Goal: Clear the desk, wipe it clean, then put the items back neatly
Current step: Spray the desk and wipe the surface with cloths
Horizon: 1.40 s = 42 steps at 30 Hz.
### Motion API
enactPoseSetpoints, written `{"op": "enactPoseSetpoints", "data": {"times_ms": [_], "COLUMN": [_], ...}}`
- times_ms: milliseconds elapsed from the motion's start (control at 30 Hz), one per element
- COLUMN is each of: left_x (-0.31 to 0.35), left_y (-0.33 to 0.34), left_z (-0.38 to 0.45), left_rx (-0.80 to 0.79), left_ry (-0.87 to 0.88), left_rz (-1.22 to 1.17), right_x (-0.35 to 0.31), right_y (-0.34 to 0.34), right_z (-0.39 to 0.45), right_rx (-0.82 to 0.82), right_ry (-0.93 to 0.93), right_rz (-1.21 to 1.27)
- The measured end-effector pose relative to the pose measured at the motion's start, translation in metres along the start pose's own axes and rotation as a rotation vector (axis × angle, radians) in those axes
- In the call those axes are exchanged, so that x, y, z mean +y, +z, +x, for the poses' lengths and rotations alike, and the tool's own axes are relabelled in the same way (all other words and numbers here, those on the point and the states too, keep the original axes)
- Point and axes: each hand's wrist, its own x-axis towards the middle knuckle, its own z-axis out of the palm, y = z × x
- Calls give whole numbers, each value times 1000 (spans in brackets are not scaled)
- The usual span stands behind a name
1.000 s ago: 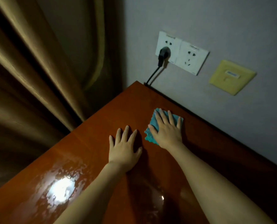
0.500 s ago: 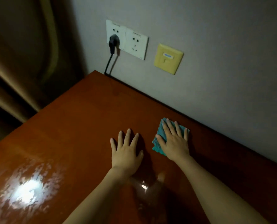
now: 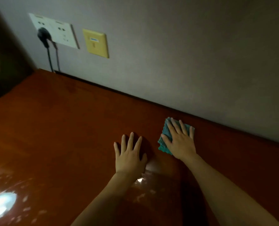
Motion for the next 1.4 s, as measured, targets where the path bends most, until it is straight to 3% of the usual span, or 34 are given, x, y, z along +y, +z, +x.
{"op": "enactPoseSetpoints", "data": {"times_ms": [500,767,1067,1400], "left_x": [248,324,338,306], "left_y": [96,129,137,127], "left_z": [-24,-37,-41,-45], "left_rx": [12,34,43,40], "left_ry": [186,143,121,225], "left_rz": [33,43,42,44], "right_x": [271,359,384,324], "right_y": [3,4,8,14], "right_z": [-119,-157,-194,-205], "right_rx": [-2,-18,-15,-50], "right_ry": [231,266,357,403], "right_rz": [81,97,168,112]}}
